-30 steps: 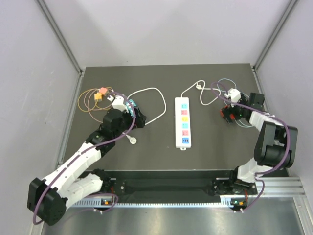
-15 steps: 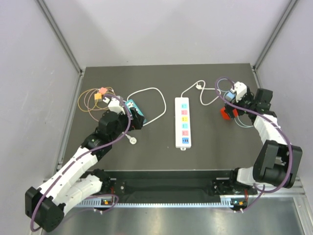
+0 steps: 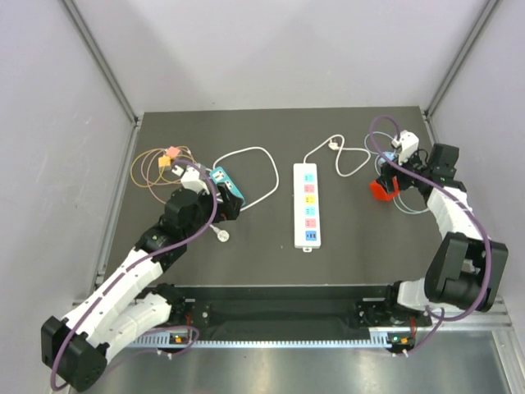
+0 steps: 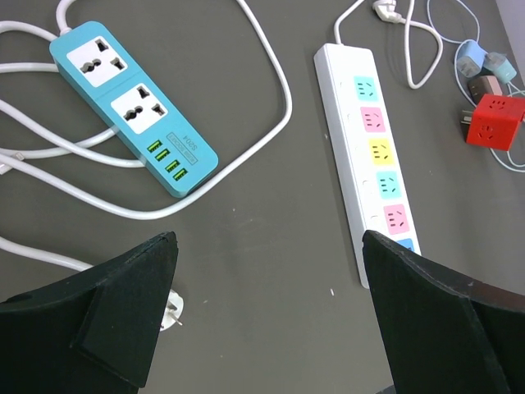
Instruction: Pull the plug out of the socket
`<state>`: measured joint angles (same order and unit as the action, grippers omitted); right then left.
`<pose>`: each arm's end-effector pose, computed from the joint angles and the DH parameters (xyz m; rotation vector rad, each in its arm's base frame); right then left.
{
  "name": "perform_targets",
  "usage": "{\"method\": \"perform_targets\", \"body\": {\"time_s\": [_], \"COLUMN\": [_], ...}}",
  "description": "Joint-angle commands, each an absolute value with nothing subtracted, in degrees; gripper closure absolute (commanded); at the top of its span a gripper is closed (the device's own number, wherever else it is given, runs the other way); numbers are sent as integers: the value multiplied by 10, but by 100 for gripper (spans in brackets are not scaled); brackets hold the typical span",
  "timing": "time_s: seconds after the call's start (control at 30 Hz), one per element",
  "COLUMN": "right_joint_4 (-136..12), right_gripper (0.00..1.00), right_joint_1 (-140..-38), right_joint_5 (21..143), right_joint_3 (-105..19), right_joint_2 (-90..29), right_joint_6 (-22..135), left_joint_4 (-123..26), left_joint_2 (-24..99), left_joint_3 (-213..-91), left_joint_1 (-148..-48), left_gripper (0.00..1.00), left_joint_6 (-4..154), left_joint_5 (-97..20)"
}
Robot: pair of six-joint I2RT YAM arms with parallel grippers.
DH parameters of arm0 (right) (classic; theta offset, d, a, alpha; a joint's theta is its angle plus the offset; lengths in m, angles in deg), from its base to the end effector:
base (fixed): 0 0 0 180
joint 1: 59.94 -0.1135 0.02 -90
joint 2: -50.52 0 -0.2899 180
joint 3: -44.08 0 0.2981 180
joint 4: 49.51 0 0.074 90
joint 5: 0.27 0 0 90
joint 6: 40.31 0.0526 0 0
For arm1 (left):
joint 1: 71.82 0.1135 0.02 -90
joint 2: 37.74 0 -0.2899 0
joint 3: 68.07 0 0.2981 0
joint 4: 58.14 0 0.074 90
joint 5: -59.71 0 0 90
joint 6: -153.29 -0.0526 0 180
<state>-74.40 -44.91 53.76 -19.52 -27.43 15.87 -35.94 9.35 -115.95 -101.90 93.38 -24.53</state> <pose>0.3350 -0.0580 0.2494 -0.6589 2.0099 0.2078 0.2089 -0.1149 0.2838 -0.0684 1.9887 -0.5934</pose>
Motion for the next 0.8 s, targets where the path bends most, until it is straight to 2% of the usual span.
{"method": "perform_targets", "body": {"time_s": [0.0, 0.03, 0.07, 0.23, 0.47, 0.77], "right_joint_4": [-732, -732, -731, -707, -726, -747], "right_gripper": [30, 33, 42, 63, 73, 78], "right_joint_1": [-465, -470, -475, -485, -485, -484], "right_joint_5": [553, 564, 570, 618, 644, 646], "right_joint_3": [-242, -247, -251, -257, -229, -199], "right_joint_2": [-318, -328, -335, -364, -358, -330], "right_joint_6": [187, 185, 186, 213, 183, 170], "left_joint_4": [-369, -368, -367, -361, -362, -360], "left_joint_2": [80, 79, 77, 73, 72, 66], "left_joint_3": [-1156, -1155, -1155, -1152, -1147, -1144], "left_joint_1": [-1017, -1017, -1017, -1017, -1017, -1016], "left_gripper": [1, 1, 1, 1, 1, 1], "left_joint_6": [940, 941, 941, 941, 941, 941], "left_joint_5": [-251, -249, -248, -244, -247, -248]}}
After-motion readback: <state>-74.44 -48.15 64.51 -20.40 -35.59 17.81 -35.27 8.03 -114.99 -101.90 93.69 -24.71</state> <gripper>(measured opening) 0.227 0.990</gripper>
